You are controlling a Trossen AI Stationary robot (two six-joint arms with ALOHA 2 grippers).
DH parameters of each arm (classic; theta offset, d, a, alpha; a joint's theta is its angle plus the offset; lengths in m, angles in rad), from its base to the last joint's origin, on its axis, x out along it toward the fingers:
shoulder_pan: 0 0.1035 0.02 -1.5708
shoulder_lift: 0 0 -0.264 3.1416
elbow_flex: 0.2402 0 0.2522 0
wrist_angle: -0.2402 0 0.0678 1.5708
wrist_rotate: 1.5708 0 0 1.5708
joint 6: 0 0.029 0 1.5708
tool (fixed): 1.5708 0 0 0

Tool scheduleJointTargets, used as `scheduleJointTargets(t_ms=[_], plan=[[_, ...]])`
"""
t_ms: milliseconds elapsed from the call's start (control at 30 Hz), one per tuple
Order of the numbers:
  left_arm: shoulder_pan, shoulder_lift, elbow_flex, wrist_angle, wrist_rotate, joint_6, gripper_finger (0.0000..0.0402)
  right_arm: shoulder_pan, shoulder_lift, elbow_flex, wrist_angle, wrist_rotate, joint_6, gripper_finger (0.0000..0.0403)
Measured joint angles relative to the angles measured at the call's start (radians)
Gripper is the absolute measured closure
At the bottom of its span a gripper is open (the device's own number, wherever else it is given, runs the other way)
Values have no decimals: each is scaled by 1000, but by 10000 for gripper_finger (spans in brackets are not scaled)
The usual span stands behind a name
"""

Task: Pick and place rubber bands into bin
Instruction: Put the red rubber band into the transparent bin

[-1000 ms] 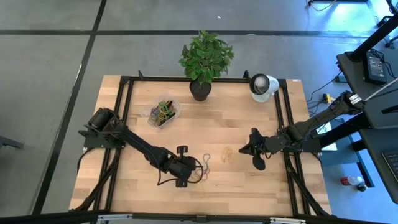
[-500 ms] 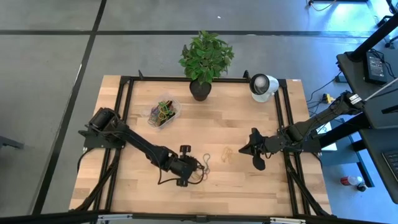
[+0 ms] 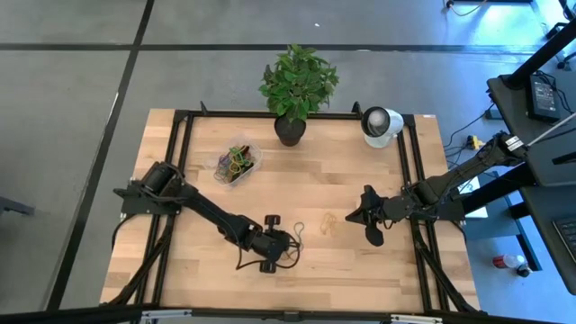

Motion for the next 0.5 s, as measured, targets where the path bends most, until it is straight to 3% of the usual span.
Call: scheduleJointTargets(t_ms=[367, 500], plan=[[-3, -7, -1, -26, 49, -10, 393, 0, 0, 0, -1, 0, 3, 389], [-3, -7, 2, -34, 52, -38, 397, 0, 0, 0, -1, 0, 5, 389]])
